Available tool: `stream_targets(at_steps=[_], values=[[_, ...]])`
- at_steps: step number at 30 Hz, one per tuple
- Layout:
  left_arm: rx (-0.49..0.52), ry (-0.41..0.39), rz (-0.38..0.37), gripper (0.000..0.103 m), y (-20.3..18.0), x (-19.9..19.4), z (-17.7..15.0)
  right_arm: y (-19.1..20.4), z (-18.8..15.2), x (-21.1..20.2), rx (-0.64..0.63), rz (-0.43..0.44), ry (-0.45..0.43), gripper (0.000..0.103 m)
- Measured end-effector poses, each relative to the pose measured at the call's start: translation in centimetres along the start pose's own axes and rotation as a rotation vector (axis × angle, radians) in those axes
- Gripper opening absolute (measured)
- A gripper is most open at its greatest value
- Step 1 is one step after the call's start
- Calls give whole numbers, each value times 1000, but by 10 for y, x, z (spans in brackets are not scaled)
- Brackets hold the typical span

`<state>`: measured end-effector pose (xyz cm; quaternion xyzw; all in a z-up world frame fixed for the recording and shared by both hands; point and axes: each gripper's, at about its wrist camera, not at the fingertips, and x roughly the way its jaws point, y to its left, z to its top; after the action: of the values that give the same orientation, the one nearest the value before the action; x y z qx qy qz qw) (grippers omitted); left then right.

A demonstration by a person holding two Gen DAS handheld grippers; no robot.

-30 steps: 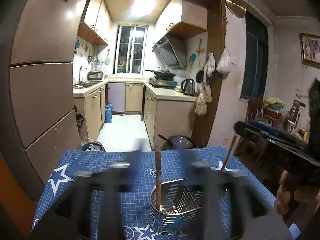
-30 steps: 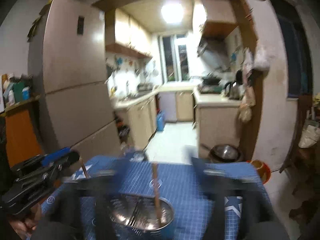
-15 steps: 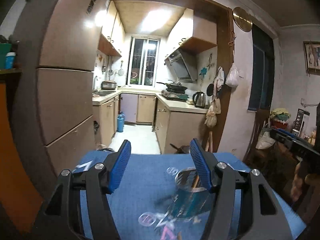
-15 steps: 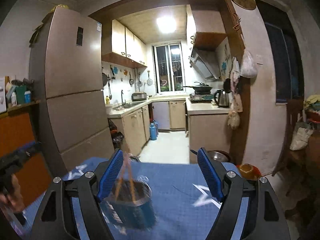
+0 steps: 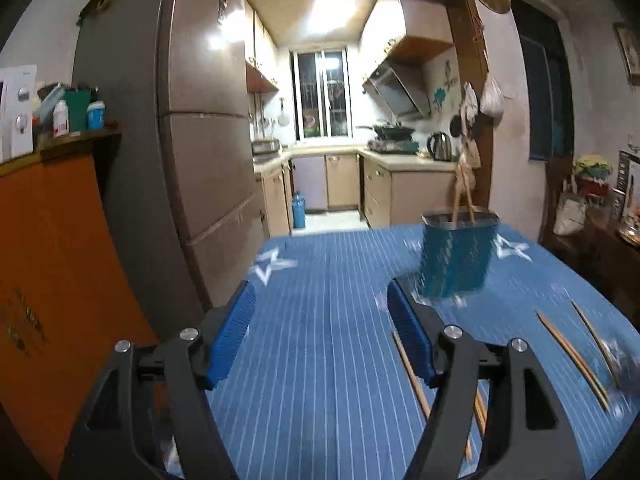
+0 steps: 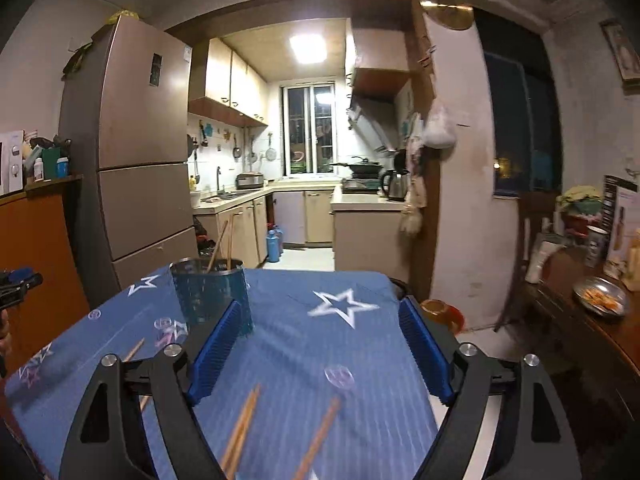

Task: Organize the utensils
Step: 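Withdraw both open tools from the holder back over the table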

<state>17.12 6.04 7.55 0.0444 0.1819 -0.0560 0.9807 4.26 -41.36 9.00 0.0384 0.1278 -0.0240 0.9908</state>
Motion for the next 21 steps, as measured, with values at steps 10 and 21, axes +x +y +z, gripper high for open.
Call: stream_targets(at_steps=[10, 21], values=[[147, 178, -77, 66, -43, -39, -80, 13, -82, -78, 18, -15, 91, 82], [137, 333, -128, 41, -72, -16, -127, 102, -161, -83, -35, 191, 233, 56]])
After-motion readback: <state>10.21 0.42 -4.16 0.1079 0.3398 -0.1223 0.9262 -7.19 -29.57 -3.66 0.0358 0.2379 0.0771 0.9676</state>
